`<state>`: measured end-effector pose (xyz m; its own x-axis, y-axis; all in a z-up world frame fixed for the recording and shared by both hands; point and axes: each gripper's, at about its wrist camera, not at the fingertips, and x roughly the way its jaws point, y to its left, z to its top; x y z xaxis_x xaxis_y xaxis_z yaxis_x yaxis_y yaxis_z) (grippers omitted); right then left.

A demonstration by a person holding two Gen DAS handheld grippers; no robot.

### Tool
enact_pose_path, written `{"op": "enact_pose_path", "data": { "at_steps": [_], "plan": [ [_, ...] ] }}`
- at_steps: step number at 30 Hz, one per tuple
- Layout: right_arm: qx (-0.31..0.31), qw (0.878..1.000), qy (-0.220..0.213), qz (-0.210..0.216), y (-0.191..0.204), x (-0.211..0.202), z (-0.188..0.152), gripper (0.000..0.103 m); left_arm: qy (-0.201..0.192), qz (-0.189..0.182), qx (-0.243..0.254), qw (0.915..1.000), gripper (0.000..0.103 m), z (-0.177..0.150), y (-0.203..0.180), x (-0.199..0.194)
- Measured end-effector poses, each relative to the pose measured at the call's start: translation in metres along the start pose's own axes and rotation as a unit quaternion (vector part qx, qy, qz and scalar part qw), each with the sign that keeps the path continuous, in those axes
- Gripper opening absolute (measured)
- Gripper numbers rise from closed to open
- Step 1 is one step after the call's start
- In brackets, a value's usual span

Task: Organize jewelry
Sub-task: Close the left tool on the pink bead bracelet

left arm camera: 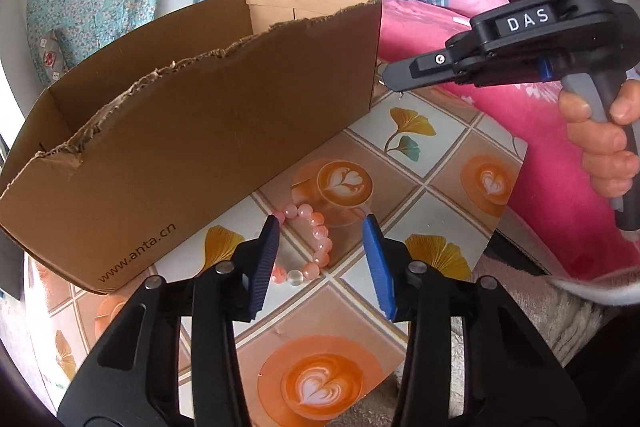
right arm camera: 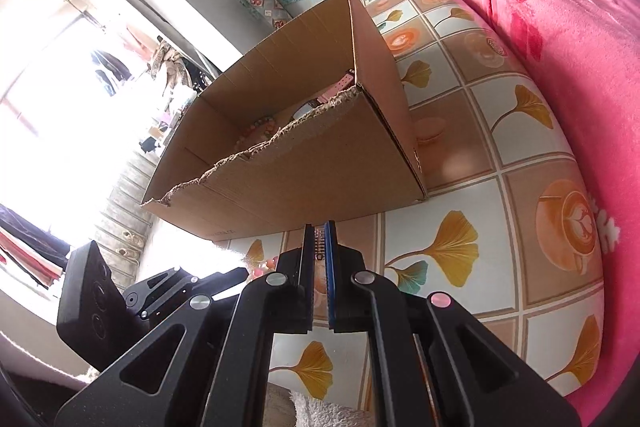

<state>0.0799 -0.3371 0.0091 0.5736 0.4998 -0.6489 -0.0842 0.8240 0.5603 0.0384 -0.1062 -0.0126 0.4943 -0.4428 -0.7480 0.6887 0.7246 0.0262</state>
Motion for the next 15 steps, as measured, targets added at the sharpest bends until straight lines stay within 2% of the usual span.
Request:
{"op": "enact_pose_path", "data": {
  "at_steps": [4, 8, 15],
  "plan": [
    [0.002, 1.000, -0.003, 0.002, 0.000, -0.001, -0.002, 0.005, 0.033, 0.005, -0.008, 0.9994, 0.031, 0.000, 0.003, 0.013],
    [0.006, 1.000, -0.002, 0.005, -0.003, 0.003, -0.005, 0.005, 0.065, 0.025, -0.017, 0.9975, 0.030, 0.002, 0.006, 0.020],
    [0.002, 1.000, 0.012, -0.015, -0.005, 0.012, -0.009, 0.005, 0.087, 0.033, -0.051, 0.9943, 0.030, 0.007, 0.012, 0.018]
  ]
}}
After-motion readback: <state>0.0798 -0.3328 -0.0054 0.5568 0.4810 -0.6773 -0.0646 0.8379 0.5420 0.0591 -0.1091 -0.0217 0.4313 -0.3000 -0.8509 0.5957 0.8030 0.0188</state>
